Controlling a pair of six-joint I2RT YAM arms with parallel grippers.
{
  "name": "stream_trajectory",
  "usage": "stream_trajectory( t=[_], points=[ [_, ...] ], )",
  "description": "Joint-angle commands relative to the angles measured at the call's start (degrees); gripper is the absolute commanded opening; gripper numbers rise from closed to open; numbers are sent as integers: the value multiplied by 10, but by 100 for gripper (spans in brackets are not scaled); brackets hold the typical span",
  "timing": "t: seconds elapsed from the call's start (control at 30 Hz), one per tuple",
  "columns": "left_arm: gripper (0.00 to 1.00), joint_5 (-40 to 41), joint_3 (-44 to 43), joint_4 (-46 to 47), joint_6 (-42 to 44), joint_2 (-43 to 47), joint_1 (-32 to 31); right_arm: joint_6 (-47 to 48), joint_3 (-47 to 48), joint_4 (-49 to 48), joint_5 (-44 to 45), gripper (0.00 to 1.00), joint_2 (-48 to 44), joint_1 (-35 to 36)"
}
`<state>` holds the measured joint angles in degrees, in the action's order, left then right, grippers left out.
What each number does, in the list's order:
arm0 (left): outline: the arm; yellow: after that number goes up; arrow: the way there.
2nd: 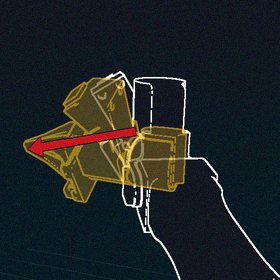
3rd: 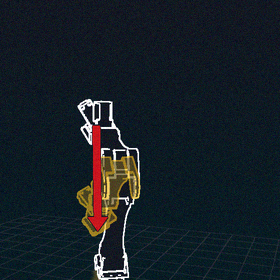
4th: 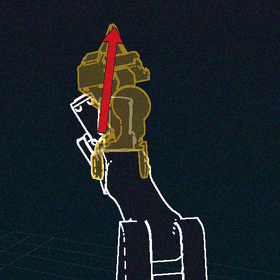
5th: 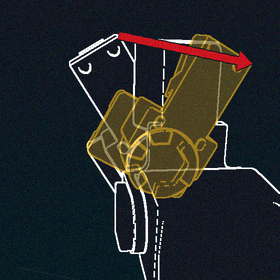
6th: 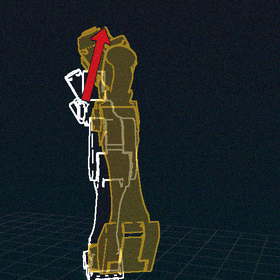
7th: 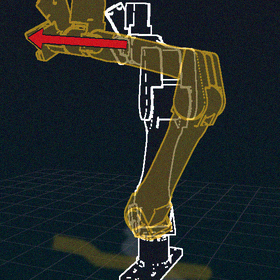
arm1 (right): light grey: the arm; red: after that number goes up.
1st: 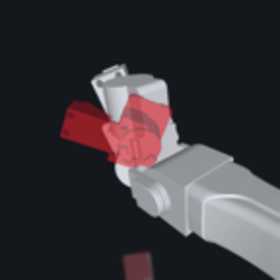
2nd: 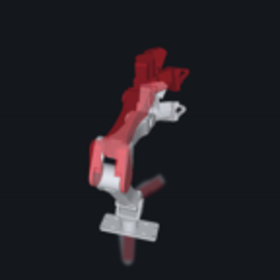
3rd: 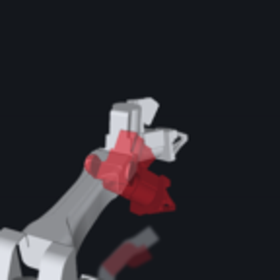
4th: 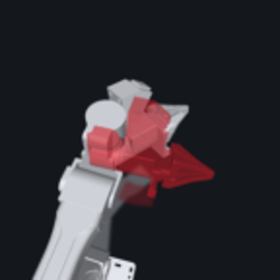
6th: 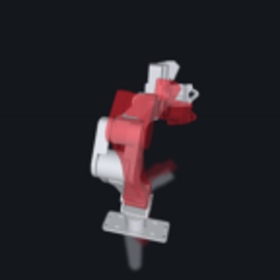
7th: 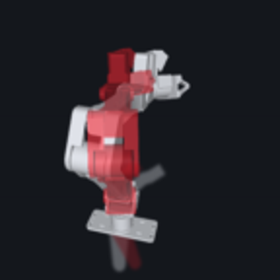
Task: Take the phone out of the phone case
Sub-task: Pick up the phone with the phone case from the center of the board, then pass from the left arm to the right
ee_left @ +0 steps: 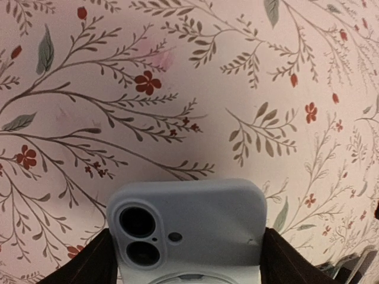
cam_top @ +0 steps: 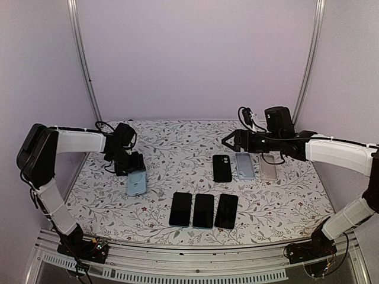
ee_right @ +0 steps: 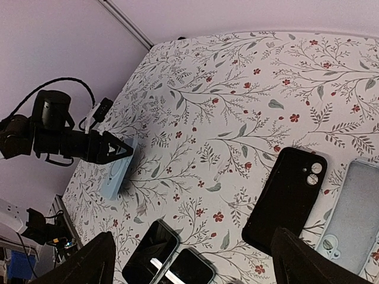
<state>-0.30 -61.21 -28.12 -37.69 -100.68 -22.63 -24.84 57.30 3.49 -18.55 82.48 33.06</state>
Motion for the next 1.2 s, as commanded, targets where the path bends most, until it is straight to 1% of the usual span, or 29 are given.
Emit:
stream_trajectory(
  t=[0.0, 0.47, 0.67, 0.9, 1.17],
  points=[
    [38, -36, -33, 10, -33, 42, -15, -13, 7, -29, -16, 93, 26, 32],
    [40, -34, -83, 67, -137, 50, -89, -38, 120, -50, -12, 88, 173, 147],
    [40, -28, -99, 93, -166, 48, -111, -44, 154, -48, -10, 86, 219, 164],
    [41, -26, -99, 139, -198, 52, -136, -46, 195, -36, -7, 83, 259, 176],
    [42, -12, -96, 178, -214, 64, -157, -49, 217, -14, -3, 77, 280, 180]
  ],
)
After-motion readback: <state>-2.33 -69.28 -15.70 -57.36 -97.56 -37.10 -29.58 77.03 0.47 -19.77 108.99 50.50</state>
